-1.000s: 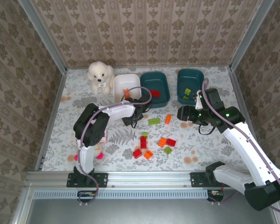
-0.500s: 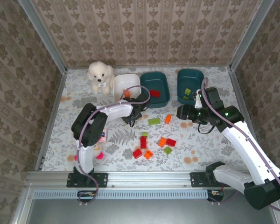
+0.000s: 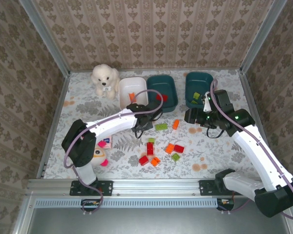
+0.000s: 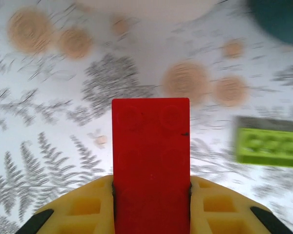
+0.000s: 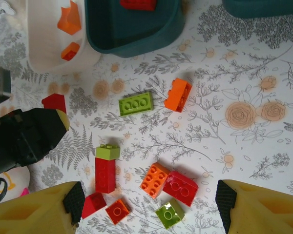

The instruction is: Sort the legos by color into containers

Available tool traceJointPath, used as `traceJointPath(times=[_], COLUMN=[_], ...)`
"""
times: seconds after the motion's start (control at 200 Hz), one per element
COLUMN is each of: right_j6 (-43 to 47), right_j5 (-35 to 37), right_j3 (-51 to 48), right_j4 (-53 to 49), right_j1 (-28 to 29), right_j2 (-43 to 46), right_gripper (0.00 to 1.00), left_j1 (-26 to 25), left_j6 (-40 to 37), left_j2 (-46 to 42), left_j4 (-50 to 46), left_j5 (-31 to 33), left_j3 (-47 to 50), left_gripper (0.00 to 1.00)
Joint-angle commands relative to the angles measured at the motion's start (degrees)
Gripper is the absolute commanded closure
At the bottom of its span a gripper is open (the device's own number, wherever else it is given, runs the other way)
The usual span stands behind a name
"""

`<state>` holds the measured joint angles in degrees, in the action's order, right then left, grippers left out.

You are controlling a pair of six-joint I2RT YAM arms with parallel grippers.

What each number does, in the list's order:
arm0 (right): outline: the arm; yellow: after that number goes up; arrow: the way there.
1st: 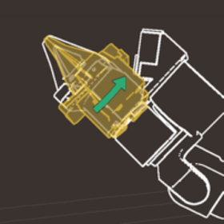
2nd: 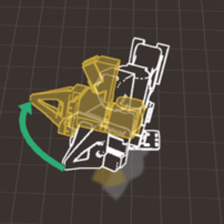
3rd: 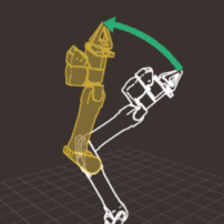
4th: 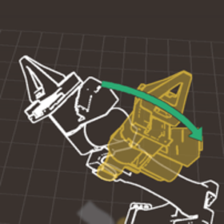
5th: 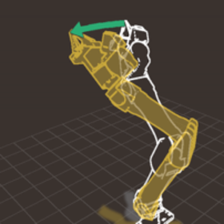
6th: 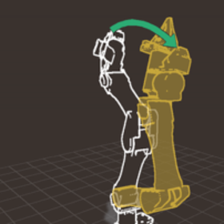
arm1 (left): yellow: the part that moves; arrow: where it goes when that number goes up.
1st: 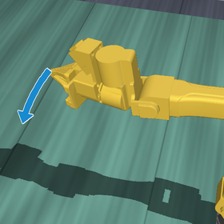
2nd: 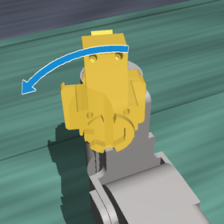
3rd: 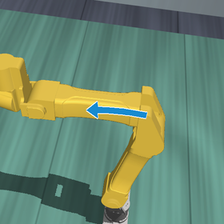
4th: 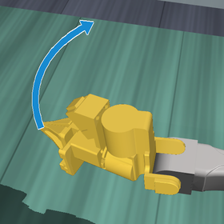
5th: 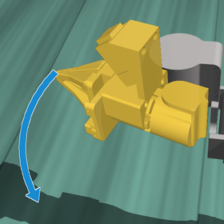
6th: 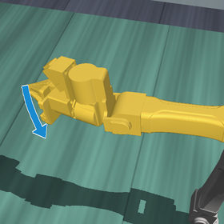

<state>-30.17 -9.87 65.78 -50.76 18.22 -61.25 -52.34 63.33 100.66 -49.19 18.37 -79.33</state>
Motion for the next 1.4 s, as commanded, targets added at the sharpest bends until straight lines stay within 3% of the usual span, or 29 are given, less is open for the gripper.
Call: traceJointPath(times=[0.0, 0.205, 0.505, 0.635, 1.16, 1.395], right_j6=[0.55, 0.7, 0.07, 0.03, -0.58, -0.69], right_j5=[0.97, 1.43, -0.74, -1.27, -2.11, -2.26], right_j3=[2.39, 4.76, 9.07, 8.98, 5.85, 5.85], right_j4=[0.14, -0.53, 0.2, 0.48, 1.19, 1.06], right_j1=[-0.57, -1.91, -4.5, -4.55, -4.62, -4.68], right_j2=[0.6, -0.66, -3.52, -3.61, -2.63, -2.82], right_gripper=[0.26, 0.26, 0.26, 0.26, 0.26, 0.26], left_j1=[0.73, 4.26, 9.18, 11.34, 13.11, 13.39], left_j6=[-8.72, -12.29, -5.98, -2.35, 0.24, 0.76], left_j2=[0.99, 13.91, 34.15, 37.12, 41.44, 43.28], left_j4=[-4.35, -7.88, -20.78, -18.42, -13.4, -12.77], left_j5=[-2.38, -9.98, -18.7, -22.6, -24.7, -25.38], left_j3=[-8.53, -27.43, -55.49, -56.85, -58.09, -58.29], left_gripper=[0.84, 0.86, 0.93, 0.96, 0.92, 0.76])
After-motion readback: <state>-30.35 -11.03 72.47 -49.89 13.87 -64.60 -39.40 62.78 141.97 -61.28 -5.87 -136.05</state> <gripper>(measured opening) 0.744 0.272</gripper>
